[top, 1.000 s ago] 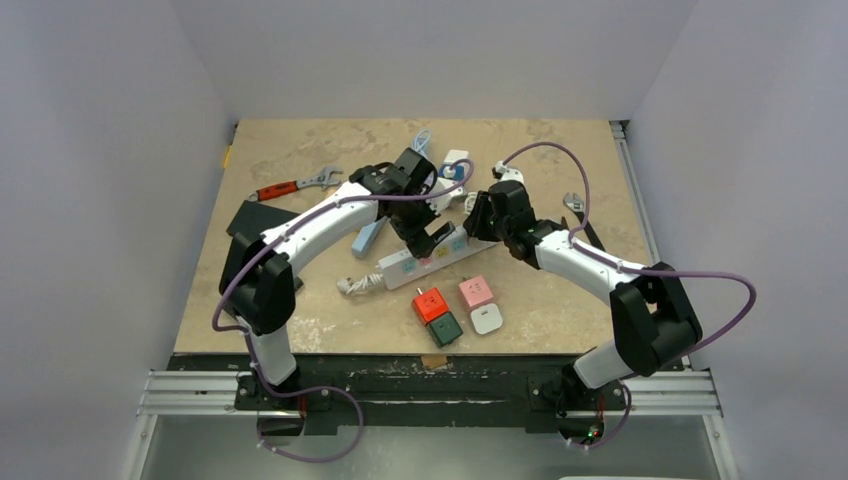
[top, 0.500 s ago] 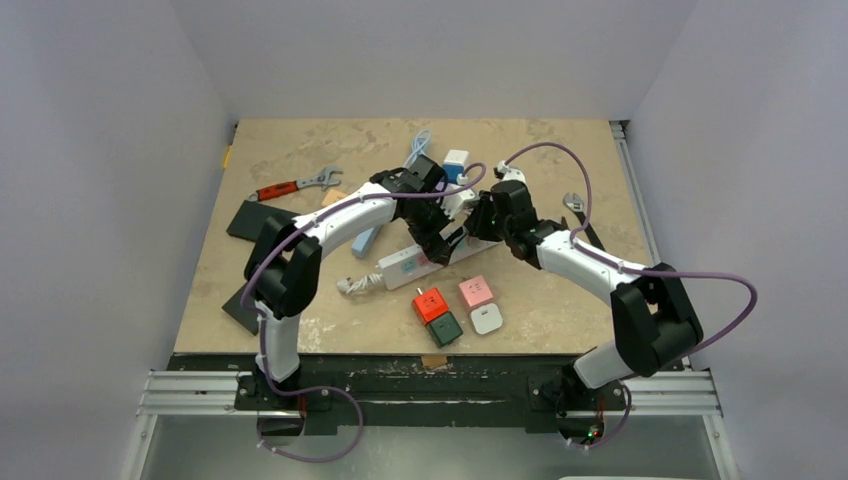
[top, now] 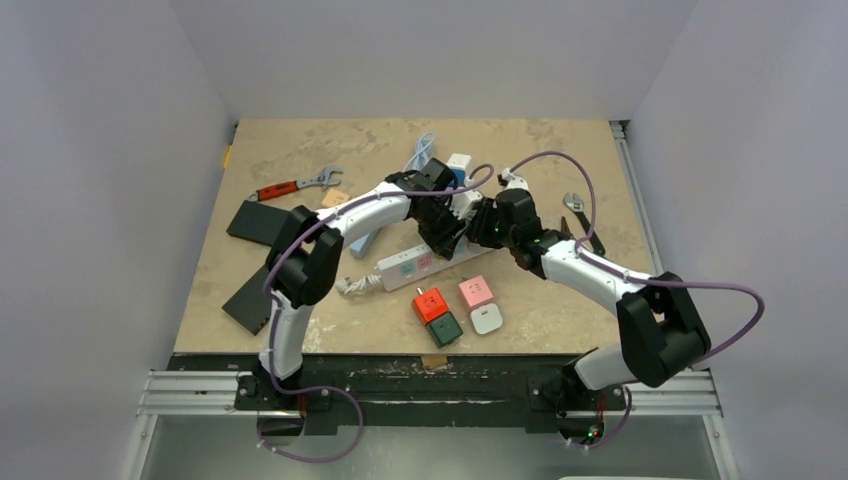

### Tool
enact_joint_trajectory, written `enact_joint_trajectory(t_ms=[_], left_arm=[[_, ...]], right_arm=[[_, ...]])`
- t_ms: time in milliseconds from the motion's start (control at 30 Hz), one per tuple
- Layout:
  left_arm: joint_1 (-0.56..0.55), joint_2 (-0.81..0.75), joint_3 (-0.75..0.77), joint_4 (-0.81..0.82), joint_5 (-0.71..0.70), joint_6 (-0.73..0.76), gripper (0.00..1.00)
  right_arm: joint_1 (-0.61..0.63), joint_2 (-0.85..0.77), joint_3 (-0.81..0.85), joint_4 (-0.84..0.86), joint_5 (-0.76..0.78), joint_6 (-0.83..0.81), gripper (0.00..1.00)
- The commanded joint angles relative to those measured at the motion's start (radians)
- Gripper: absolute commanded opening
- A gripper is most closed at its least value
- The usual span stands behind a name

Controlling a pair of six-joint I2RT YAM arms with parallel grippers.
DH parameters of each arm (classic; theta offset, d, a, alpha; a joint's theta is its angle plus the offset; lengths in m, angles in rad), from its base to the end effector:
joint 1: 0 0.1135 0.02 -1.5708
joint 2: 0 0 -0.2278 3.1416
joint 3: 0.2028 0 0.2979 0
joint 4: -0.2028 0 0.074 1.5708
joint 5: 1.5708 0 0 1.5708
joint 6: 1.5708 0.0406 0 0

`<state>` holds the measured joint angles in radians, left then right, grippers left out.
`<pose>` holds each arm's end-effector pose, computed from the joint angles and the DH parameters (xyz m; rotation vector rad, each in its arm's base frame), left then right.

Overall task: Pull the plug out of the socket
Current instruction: Remove the plug from the socket, then place the plug at the center of the board, then place the socket at the center of the board.

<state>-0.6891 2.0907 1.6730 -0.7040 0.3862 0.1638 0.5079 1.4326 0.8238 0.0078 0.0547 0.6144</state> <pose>0.3551 -0.3124 0.1471 1.2402 2.4349 -0.6774 0.3128 0.1716 0.1567 0.1508 2.2248 0.5735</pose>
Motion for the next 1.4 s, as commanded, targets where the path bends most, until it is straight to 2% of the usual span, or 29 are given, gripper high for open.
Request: enact_joint_trajectory(t_ms=[0,67,133,267,733,933,1200,1367], left_arm=[[-0.024,0.011,0.010,0.020,-0.017,-0.020,0.44],[-0.032,0.012,-0.005,0.032,-0.043,-0.025,0.37],[-0.035,0.016,-0.008,0.033,-0.064,-0.038,0.23],[-0.031,0.009,-0.010,0.033,-0.119,-0.053,0.01],[0.055,-0.001,-0.052,0.023,-0.217,-0.042,0.00],[0.060,-0.038,-0.066,-0.054,-0.154,0.032,0.00],[0.046,-0.192,-0.225,-0.141,-0.088,0.135,0.00],[0.050,-0.291,-0.308,-0.171,-0.070,0.151,0.00]], right_arm=[[0.012,-0.037,-0.012,0.099,-0.050,0.028,0.00],[0.012,-0.041,-0.017,0.102,-0.051,0.031,0.00],[0.012,-0.046,-0.020,0.100,-0.051,0.030,0.00],[0.011,-0.071,-0.025,0.076,-0.024,0.021,0.00],[-0.013,-0.163,-0.043,-0.027,0.049,-0.050,0.00],[-0.050,-0.091,0.015,-0.064,0.076,-0.064,0.00],[-0.142,0.046,0.157,-0.114,0.080,-0.089,0.00],[-0.173,0.065,0.173,-0.157,0.163,-0.073,0.00]])
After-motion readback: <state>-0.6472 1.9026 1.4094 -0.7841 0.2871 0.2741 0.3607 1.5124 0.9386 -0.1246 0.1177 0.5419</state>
